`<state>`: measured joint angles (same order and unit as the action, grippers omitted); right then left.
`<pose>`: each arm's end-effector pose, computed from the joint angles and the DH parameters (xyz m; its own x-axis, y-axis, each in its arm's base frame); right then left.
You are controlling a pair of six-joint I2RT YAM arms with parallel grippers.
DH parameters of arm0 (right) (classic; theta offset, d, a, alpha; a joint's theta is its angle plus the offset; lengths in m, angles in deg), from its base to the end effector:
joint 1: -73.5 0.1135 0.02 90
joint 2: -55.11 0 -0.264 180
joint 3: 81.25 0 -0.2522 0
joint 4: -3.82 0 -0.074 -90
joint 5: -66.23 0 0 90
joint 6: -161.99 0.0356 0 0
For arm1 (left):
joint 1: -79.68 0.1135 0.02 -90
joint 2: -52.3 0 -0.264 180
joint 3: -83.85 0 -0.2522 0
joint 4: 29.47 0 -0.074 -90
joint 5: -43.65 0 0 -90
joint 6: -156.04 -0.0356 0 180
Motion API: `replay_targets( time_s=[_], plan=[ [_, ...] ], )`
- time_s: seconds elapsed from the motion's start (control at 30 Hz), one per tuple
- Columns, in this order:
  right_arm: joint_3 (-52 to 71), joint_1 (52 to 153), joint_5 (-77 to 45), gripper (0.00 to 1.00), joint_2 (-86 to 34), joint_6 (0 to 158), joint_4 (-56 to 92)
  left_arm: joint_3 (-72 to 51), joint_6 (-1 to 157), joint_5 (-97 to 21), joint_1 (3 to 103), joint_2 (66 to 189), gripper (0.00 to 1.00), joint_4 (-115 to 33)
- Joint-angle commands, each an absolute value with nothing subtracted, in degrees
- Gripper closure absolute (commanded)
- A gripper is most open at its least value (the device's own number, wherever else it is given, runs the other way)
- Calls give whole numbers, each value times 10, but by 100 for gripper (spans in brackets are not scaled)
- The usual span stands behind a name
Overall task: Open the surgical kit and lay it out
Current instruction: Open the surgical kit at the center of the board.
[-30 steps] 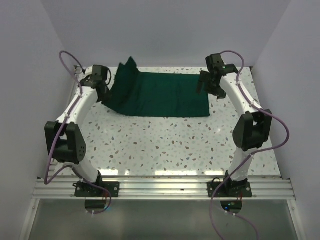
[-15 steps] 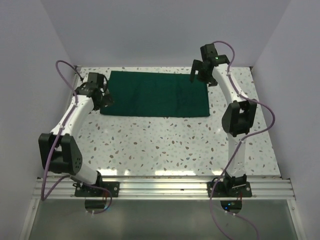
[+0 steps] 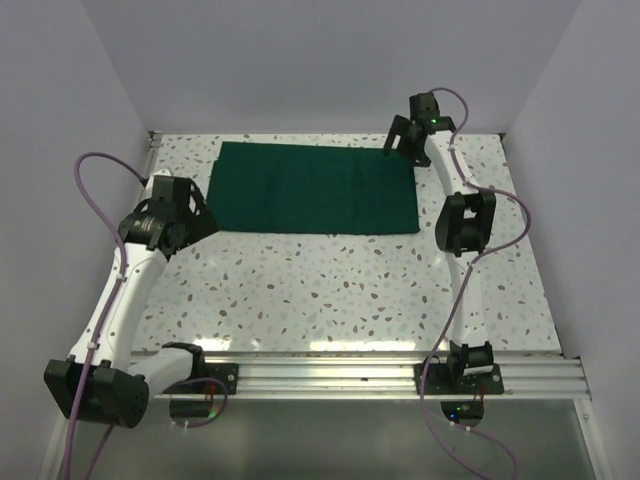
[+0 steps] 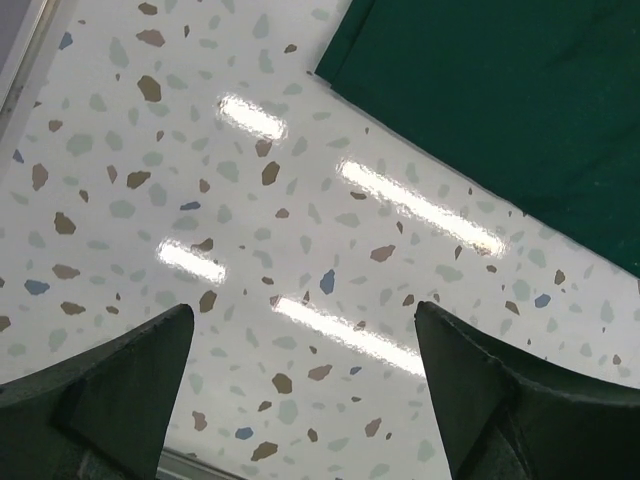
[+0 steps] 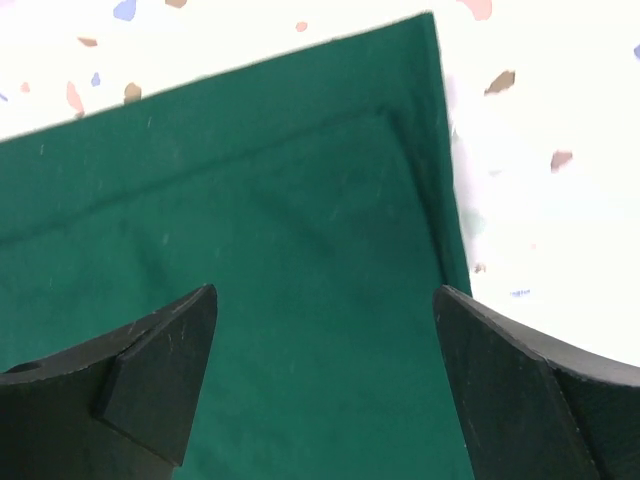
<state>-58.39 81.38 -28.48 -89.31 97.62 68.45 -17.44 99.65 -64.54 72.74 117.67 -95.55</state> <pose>0.5435 0.0723 0.2365 -0.7403 0.3327 -0.5842 0.2593 0.9430 0.2086 0.2204 -0.0156 0.3259 -0.6177 -0.4546 -0.6417 -0.4980 0.8577 -0.1282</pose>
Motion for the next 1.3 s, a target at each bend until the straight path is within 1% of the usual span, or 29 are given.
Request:
replay_targets(
  time_s=[0.0, 0.17, 0.33, 0.53, 0.67, 0.73, 0.77, 0.83, 0.87, 1.0, 1.1, 1.13, 1.17, 1.2, 1.27],
  plan=[
    [-628, 801, -252, 8, -916, 999, 612, -179, 1031, -658, 725, 1141, 4, -1001],
    [-647, 792, -239, 12, -959, 1013, 574, -190, 1059, -661, 724, 1116, 5, -1027],
    [-668, 784, -239, 13, -1000, 1021, 555, -209, 1088, -666, 721, 1097, 7, -1052],
    [-675, 778, -227, 16, -1033, 1027, 544, -223, 1107, -682, 719, 1072, 7, -1079],
    [-660, 779, -222, 23, -1040, 1028, 549, -223, 1110, -683, 719, 1072, 7, -1085],
    [-659, 778, -221, 28, -1041, 1028, 550, -220, 1110, -685, 719, 1075, 7, -1086],
    [-658, 778, -220, 36, -1039, 1028, 552, -220, 1108, -686, 719, 1077, 7, -1085],
    [-655, 778, -221, 41, -1034, 1028, 555, -220, 1104, -686, 719, 1082, 7, -1080],
    [-651, 779, -221, 47, -1028, 1028, 555, -221, 1104, -685, 719, 1085, 7, -1078],
    [-642, 778, -224, 61, -1012, 1022, 561, -221, 1094, -678, 719, 1098, 7, -1058],
    [-634, 778, -225, 78, -999, 1018, 562, -221, 1086, -675, 719, 1105, 7, -1046],
    [-631, 779, -225, 89, -996, 1018, 563, -219, 1081, -675, 719, 1108, 7, -1044],
    [-628, 778, -225, 96, -992, 1018, 563, -218, 1077, -676, 719, 1109, 7, -1042],
    [-617, 778, -224, 100, -983, 1019, 563, -217, 1073, -676, 719, 1110, 7, -1040],
    [-584, 779, -221, 100, -968, 1020, 552, -211, 1067, -677, 719, 1112, 7, -1040]
  ],
)
